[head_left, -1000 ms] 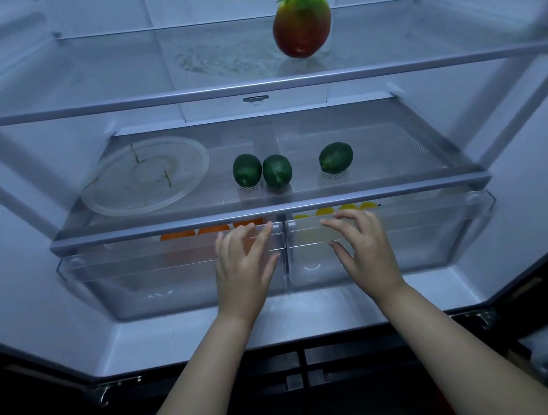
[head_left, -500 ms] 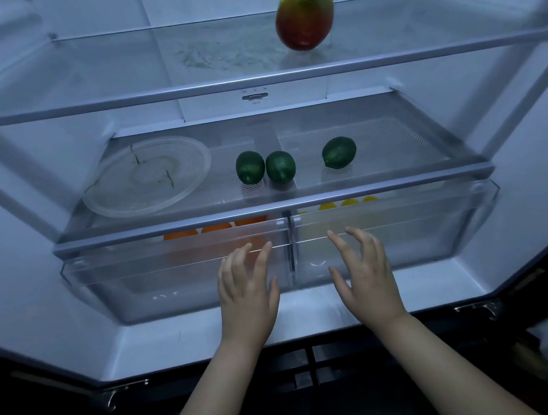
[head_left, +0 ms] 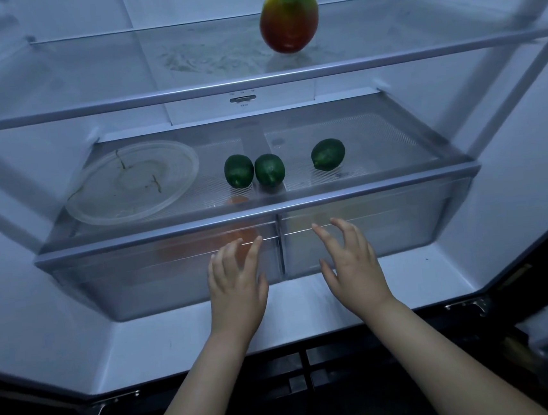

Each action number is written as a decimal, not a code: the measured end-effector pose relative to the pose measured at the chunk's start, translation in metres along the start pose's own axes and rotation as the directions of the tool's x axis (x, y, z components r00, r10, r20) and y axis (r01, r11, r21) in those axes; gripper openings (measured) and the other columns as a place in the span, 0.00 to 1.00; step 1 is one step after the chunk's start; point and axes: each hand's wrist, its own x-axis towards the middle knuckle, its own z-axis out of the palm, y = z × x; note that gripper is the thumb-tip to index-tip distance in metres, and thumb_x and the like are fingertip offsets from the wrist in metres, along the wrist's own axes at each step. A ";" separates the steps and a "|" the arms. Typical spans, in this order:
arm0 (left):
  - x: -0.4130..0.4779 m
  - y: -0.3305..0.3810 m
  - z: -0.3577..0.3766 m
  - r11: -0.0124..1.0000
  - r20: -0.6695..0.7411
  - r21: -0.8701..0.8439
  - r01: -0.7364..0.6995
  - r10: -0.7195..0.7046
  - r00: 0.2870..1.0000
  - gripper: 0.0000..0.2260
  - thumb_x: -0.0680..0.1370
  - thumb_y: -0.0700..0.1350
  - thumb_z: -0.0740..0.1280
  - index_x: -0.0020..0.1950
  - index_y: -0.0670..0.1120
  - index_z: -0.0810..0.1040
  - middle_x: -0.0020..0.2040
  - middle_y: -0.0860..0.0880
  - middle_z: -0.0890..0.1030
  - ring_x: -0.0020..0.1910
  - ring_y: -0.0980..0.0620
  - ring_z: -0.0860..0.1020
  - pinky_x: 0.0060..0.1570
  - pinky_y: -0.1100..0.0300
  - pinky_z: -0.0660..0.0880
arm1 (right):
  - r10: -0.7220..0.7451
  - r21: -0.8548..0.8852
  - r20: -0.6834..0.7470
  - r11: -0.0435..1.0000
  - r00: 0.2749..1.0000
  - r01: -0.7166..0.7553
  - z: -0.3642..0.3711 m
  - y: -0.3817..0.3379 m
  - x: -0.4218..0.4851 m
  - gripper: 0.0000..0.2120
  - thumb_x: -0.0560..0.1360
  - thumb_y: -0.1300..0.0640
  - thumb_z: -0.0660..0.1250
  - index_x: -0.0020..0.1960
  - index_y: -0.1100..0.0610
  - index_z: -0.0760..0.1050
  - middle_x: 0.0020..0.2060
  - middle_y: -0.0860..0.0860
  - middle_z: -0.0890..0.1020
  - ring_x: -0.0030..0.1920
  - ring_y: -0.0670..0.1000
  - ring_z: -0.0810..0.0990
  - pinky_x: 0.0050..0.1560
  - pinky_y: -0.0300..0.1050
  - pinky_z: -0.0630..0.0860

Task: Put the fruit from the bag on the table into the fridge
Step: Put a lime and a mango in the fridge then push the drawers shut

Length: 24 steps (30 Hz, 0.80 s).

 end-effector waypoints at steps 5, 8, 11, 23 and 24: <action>0.008 0.000 0.002 1.000 0.010 0.011 0.004 -0.004 1.000 0.30 0.69 0.40 0.72 0.70 0.48 0.69 0.63 0.42 0.67 0.63 0.40 0.65 0.63 0.40 0.67 | 0.009 0.015 0.017 1.000 1.000 -0.009 -0.001 -0.001 0.009 0.30 0.71 0.61 0.67 0.72 0.51 0.64 0.66 0.57 0.68 0.66 0.59 0.68 0.60 0.57 0.72; 0.009 0.003 0.001 1.000 0.017 0.027 0.010 -0.011 1.000 0.31 0.69 0.40 0.71 0.71 0.49 0.68 0.64 0.42 0.67 0.63 0.40 0.65 0.64 0.40 0.67 | 0.000 0.016 0.020 1.000 1.000 0.000 -0.002 -0.001 0.011 0.31 0.71 0.62 0.68 0.72 0.51 0.65 0.65 0.57 0.69 0.65 0.60 0.68 0.59 0.56 0.71; 0.006 0.005 0.000 0.999 0.054 0.042 0.020 -0.022 0.998 0.32 0.68 0.41 0.71 0.71 0.49 0.68 0.65 0.42 0.66 0.64 0.39 0.65 0.64 0.40 0.66 | -0.010 0.025 0.043 1.000 0.999 0.009 -0.003 0.000 0.009 0.31 0.70 0.62 0.68 0.71 0.51 0.65 0.65 0.57 0.68 0.66 0.60 0.68 0.58 0.56 0.71; -0.026 0.043 -0.045 0.969 0.127 0.092 0.230 -0.240 0.962 0.29 0.75 0.57 0.62 0.75 0.52 0.60 0.73 0.46 0.65 0.68 0.44 0.68 0.63 0.48 0.67 | -0.186 0.237 0.161 0.961 0.969 0.145 -0.024 0.003 0.004 0.29 0.73 0.60 0.66 0.72 0.55 0.63 0.69 0.53 0.67 0.70 0.55 0.64 0.65 0.55 0.68; -0.034 0.046 -0.050 0.961 0.114 0.113 0.251 -0.264 0.958 0.29 0.75 0.58 0.59 0.75 0.51 0.60 0.73 0.46 0.65 0.69 0.44 0.66 0.64 0.47 0.66 | -0.218 0.257 0.170 0.951 0.961 0.171 -0.024 0.001 0.001 0.29 0.74 0.60 0.66 0.73 0.55 0.62 0.70 0.53 0.66 0.71 0.55 0.63 0.67 0.55 0.67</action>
